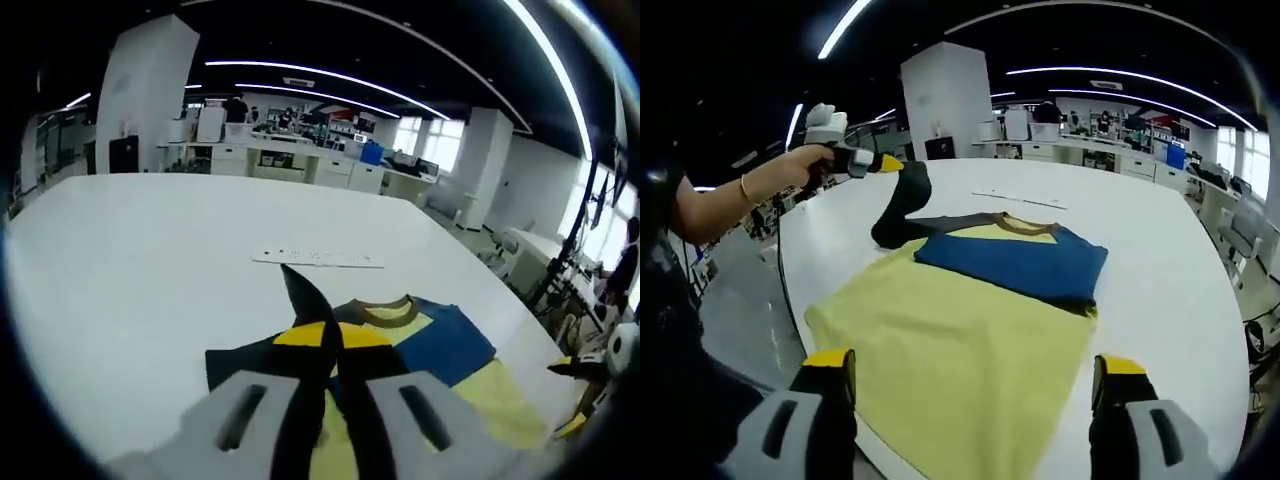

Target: Fold the garment on the visible template until the final outline fits inside the template.

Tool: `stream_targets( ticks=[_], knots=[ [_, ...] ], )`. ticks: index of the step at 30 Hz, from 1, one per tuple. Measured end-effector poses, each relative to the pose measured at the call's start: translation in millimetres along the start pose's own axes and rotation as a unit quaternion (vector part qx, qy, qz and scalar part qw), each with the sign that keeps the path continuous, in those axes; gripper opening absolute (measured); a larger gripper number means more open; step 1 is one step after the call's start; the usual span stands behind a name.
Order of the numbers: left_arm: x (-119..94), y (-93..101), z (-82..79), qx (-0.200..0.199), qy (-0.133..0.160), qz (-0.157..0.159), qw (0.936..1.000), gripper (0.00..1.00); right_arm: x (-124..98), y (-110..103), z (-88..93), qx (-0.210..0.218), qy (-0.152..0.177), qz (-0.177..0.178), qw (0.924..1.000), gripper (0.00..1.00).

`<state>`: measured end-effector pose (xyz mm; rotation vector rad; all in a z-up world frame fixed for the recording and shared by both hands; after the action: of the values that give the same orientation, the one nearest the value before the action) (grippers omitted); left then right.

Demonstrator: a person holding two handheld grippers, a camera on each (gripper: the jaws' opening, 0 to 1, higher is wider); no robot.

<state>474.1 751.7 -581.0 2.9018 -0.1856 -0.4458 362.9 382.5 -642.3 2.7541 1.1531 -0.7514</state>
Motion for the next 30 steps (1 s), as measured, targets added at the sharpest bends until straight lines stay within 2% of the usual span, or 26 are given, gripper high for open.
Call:
stream_targets(
  ticks=[9,16,23,30],
  knots=[
    [18.8,29.0,-2.6,0.003,0.001,0.038,0.9993,0.00,-0.8,0.6,1.4,0.002,-0.003,0.002,1.0000,0.99],
    [30.3,50.2,-7.3,0.013,0.014,0.061,0.9980,0.00,-4.2,1.4,3.7,0.005,-0.004,0.008,0.9999,0.99],
    [40.7,67.8,-5.3,0.011,0.010,0.078,0.9969,0.00,-7.1,4.2,7.1,0.011,-0.005,0.014,0.9998,0.99],
    [50.8,85.5,-6.2,0.007,0.019,0.095,0.9953,0.00,-10.3,8.0,9.9,0.024,0.002,0.023,0.9994,0.99]
  ],
)
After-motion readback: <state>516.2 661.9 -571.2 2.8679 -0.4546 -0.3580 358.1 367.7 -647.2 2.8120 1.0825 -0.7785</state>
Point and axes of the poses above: the point that each gripper's makers call its tool centre point, and the gripper's own axes: x roughly forward along the fingers, y roughly to its right, z roughly out of its underside, the point moved 9 cm from there along -x, roughly backward along the fingers, and after that the axes turned 8 degrees about y, right-handed, at the moved point
